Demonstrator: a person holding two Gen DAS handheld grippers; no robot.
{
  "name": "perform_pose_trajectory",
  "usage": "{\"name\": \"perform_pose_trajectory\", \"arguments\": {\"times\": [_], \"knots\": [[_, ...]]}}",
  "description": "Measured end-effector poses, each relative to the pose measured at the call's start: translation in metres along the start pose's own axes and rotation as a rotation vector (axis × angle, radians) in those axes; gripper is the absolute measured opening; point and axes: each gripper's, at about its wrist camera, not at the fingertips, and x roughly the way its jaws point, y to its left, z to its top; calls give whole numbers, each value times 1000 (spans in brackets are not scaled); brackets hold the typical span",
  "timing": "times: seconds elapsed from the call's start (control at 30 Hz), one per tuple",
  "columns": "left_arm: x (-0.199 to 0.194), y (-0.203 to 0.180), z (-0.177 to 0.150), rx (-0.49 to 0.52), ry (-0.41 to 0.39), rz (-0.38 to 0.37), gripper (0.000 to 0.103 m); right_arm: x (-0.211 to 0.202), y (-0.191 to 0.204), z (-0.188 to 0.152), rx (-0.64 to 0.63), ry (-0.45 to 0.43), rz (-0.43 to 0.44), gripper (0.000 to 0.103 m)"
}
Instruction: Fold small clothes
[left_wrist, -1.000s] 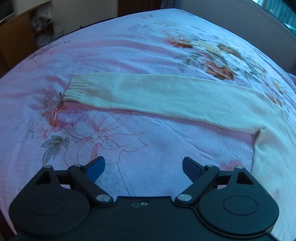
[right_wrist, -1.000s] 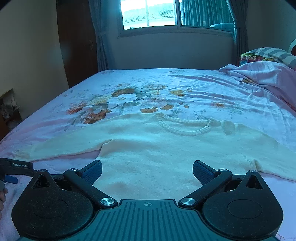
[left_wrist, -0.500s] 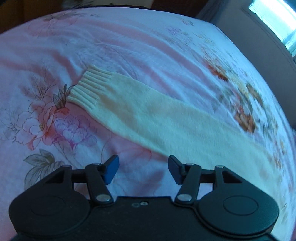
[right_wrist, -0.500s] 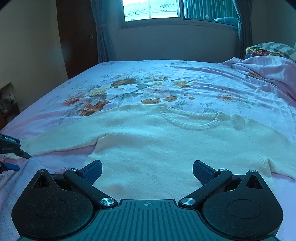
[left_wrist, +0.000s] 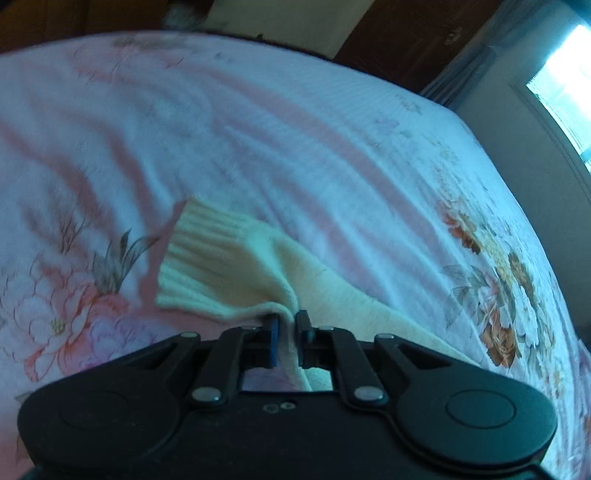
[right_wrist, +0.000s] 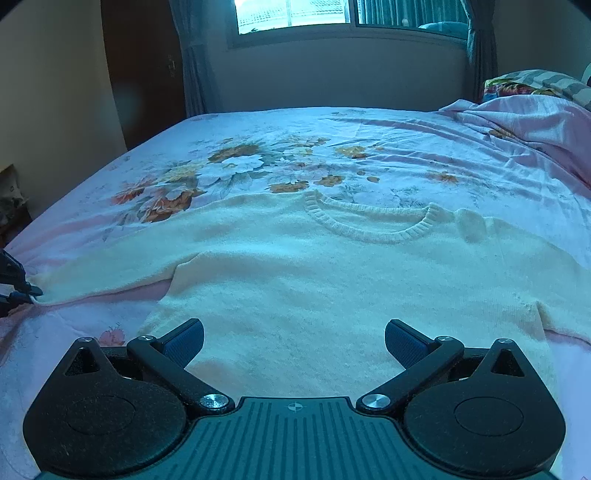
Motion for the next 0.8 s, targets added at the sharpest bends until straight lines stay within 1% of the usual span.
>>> {"name": "perform_pose_trajectory", "arguments": {"times": [0.07, 0.17, 0.27, 0.3, 0.37, 0.43, 0.5, 0.53, 0.6, 0.67, 0.7, 0.77, 0.8], "knots": [[-12, -26, -2, 97, -52, -45, 6, 0, -2, 0, 2, -2, -3, 103], [-41, -88, -14, 278, -113, -154, 6, -1, -6, -1, 11, 1, -6, 103], [-74, -160, -43, 478, -153, -285, 6, -5, -12, -1, 18, 3, -5, 103], [-83, -182, -55, 538, -150, -333, 6, -7, -14, -2, 21, 3, -8, 103], [-102, -224, -86, 652, -116, -450, 6, -12, -21, -3, 25, -4, -23, 103], [-117, -259, -126, 764, -59, -559, 6, -18, -29, -5, 30, -7, -47, 103], [-122, -282, -170, 858, 43, -648, 6, -23, -42, -8, 42, -3, -71, 103], [-121, -286, -193, 905, 103, -678, 6, -25, -48, -9, 49, -3, -83, 103], [-117, -288, -238, 1020, 215, -702, 8, -30, -62, -14, 61, 4, -111, 103], [-111, -276, -272, 1120, 273, -672, 11, -35, -77, -19, 80, 14, -126, 103], [-107, -270, -280, 1140, 304, -656, 14, -37, -84, -21, 94, 18, -127, 103], [-99, -252, -275, 1098, 362, -632, 16, -40, -95, -25, 118, 22, -125, 103], [-101, -243, -268, 1078, 366, -633, 19, -41, -99, -26, 131, 25, -122, 103]]}}
